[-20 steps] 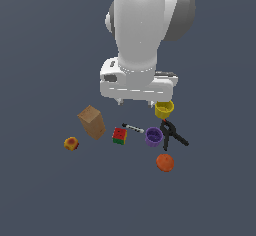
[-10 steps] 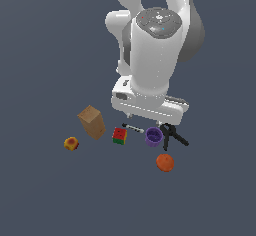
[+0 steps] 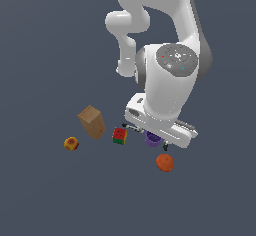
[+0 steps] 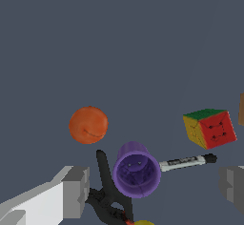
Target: Pick up a designated object from a clutter of objects.
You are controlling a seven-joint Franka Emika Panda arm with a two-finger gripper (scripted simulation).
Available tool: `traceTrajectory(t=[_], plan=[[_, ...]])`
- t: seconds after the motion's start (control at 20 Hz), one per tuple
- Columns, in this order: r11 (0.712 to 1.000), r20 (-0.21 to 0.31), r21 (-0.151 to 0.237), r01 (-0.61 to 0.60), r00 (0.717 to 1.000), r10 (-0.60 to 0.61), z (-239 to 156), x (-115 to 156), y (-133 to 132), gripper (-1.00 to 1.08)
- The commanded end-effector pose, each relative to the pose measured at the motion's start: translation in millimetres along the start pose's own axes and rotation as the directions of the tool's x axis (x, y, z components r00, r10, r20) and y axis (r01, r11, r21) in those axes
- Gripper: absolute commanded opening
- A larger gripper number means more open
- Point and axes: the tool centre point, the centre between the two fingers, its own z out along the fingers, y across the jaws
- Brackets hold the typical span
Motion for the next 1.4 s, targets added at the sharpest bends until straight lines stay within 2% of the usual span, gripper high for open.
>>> traceTrajectory(t=[0.0,0.3,0.7,1.05,1.35], plan=[[0.999,-0.003,0.000,-0.054,0.999,0.054,12,2,-11,1.00],[0.984,-0.010,0.001,-0.178,0.984,0.178,42,5,-36,1.00],[0.947,-0.018,0.005,-0.322,0.947,0.322,80,5,-65,1.00],[0.919,-0.023,0.007,-0.394,0.919,0.394,101,3,-79,1.00],[0.909,-0.024,0.008,-0.417,0.908,0.417,108,2,-84,1.00]])
